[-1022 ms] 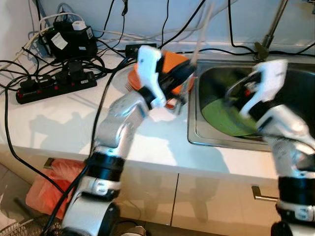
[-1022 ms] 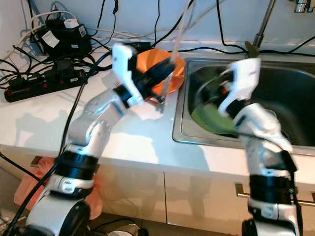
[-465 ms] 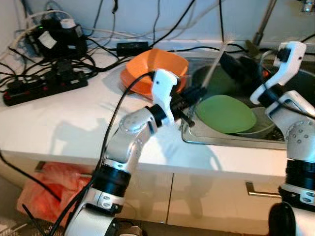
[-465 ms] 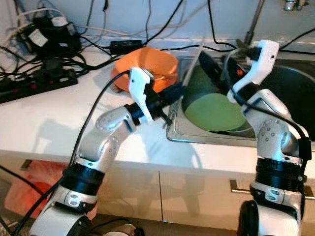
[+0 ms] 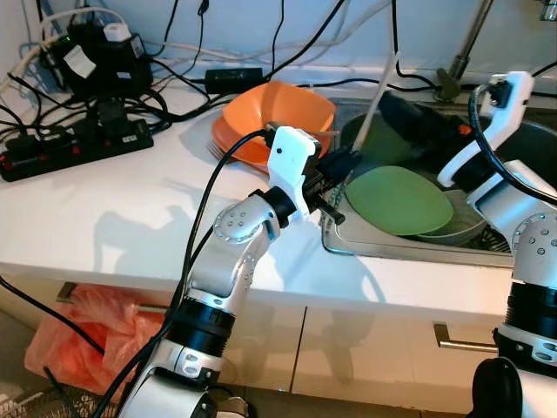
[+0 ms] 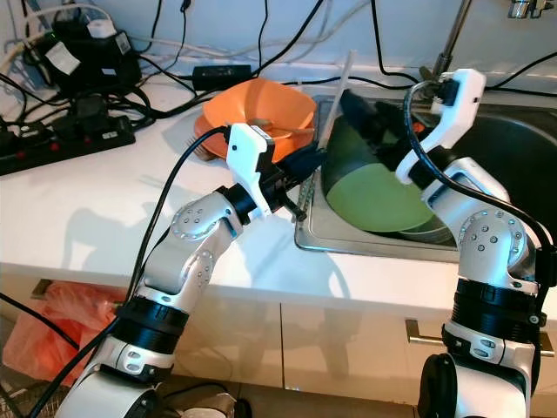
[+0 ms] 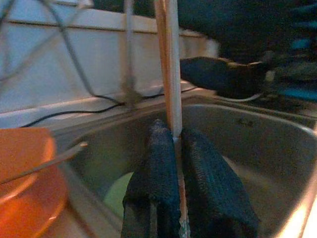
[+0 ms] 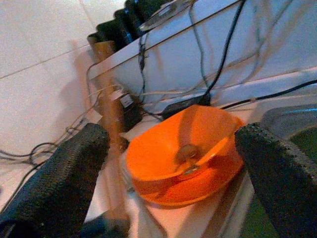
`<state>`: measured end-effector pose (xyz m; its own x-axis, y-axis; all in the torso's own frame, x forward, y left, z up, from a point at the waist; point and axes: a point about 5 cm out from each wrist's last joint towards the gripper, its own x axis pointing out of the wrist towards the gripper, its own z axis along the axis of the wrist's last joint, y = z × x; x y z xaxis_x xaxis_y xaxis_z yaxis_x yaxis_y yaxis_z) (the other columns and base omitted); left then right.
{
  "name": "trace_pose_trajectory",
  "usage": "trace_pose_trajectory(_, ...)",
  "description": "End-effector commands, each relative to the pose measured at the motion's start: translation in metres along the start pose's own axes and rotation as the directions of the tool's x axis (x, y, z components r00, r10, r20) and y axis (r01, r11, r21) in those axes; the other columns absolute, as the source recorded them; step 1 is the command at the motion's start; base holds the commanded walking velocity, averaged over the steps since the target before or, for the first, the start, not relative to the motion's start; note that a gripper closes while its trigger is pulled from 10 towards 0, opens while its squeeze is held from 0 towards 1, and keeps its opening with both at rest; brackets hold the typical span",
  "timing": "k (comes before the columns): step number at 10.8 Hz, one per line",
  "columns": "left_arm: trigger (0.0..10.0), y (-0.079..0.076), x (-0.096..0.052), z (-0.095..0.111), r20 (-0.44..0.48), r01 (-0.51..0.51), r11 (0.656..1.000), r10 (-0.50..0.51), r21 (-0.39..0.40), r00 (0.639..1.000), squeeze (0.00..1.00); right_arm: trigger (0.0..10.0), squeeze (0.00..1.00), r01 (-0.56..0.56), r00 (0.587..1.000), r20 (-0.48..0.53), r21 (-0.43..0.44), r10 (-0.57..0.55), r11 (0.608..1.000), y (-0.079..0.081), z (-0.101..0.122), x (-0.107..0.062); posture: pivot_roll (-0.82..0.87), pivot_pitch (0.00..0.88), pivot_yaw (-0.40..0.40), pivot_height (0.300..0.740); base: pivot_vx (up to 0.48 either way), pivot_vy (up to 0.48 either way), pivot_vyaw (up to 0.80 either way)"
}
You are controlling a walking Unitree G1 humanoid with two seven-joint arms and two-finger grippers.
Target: Kitchen organization
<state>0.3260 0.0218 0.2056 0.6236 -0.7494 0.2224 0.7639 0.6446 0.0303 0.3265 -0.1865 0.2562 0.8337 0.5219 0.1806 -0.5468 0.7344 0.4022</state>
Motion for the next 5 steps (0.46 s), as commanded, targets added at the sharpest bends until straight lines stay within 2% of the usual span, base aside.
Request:
trace_pose_trajectory(1,0.0,0.004,0.005,0.003,-0.001,-0.054,0.998,0.054,0.031,0.999,0.00,10.0,0.00,-0.050,0.999,-0.014,-0.012,0.050,0.999,0.010,0.001,0.002,0.06,0.053,0.015,0.740,0.000,0.000,0.00)
trace_pose_trajectory(2,0.9,0.013,0.005,0.005,0.014,-0.121,0.991,0.121,0.048,0.993,0.00,10.0,0.00,-0.041,0.999,-0.021,-0.016,0.041,0.999,0.008,0.001,0.000,0.06,0.053,0.013,0.740,0.000,0.000,0.00)
trace_pose_trajectory(3,1.3,0.018,0.004,0.006,0.014,-0.146,0.988,0.146,0.056,0.989,0.00,10.0,0.00,-0.035,0.999,-0.022,-0.014,0.035,0.999,0.007,0.001,-0.002,0.06,0.054,0.013,0.740,0.000,0.000,0.00)
trace_pose_trajectory(4,1.4,0.017,0.005,0.004,0.011,-0.139,0.988,0.139,0.064,0.990,0.00,10.0,0.00,-0.044,0.999,-0.026,-0.011,0.044,0.999,0.009,0.000,-0.003,0.06,0.053,0.013,0.740,0.000,0.000,0.00)
trace_pose_trajectory(5,0.7,0.008,0.010,0.008,0.040,-0.106,0.992,0.103,0.072,0.994,0.00,10.0,0.00,-0.044,0.998,-0.037,-0.010,0.043,0.999,0.009,-0.003,-0.001,0.06,0.053,0.011,0.740,0.000,0.000,0.00)
